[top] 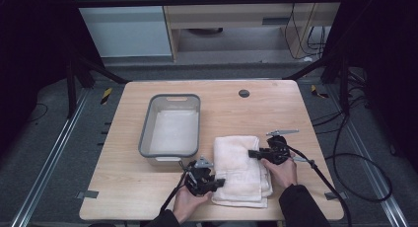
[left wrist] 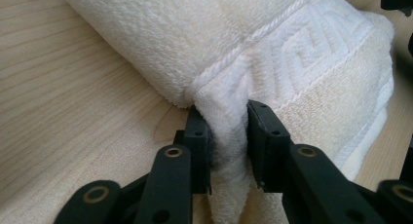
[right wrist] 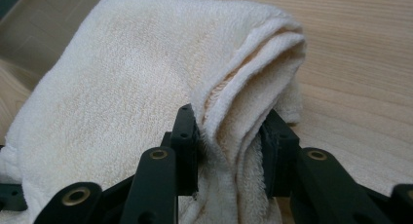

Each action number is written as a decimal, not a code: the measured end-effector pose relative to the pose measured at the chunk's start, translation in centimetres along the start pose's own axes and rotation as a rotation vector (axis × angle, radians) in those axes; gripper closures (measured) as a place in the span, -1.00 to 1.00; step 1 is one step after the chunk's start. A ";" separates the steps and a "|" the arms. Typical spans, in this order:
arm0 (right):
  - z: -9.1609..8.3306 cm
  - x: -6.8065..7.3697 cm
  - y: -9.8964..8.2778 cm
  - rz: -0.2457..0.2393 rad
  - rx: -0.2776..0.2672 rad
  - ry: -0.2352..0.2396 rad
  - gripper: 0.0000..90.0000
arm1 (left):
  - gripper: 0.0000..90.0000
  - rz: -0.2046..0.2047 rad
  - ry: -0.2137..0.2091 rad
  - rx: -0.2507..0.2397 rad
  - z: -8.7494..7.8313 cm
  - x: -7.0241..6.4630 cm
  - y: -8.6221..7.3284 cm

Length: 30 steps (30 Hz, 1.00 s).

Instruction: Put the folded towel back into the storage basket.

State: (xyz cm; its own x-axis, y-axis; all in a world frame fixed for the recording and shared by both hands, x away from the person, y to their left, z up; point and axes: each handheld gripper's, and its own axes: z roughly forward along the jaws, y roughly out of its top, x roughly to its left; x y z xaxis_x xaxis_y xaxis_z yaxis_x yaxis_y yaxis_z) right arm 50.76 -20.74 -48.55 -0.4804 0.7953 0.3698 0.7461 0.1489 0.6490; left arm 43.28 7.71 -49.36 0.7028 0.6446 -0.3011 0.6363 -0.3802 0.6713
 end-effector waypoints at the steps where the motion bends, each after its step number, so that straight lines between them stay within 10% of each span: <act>1: -0.1 0.1 0.1 -0.002 -0.003 0.001 0.45 | 0.61 -0.005 -0.004 -0.005 -0.1 0.0 0.0; 30: -5.5 3.0 2.2 -0.084 -0.182 0.031 0.47 | 0.66 0.062 -0.009 -0.161 -4.4 -1.5 1.7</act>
State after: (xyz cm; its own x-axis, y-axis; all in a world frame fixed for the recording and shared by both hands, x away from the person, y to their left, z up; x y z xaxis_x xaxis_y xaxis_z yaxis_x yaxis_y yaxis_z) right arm 48.41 -21.29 -42.39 -0.5537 0.7656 0.3276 0.6083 0.1032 0.7870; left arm 41.91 9.06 -44.81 0.7422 0.6170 -0.2615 0.5330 -0.3070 0.7884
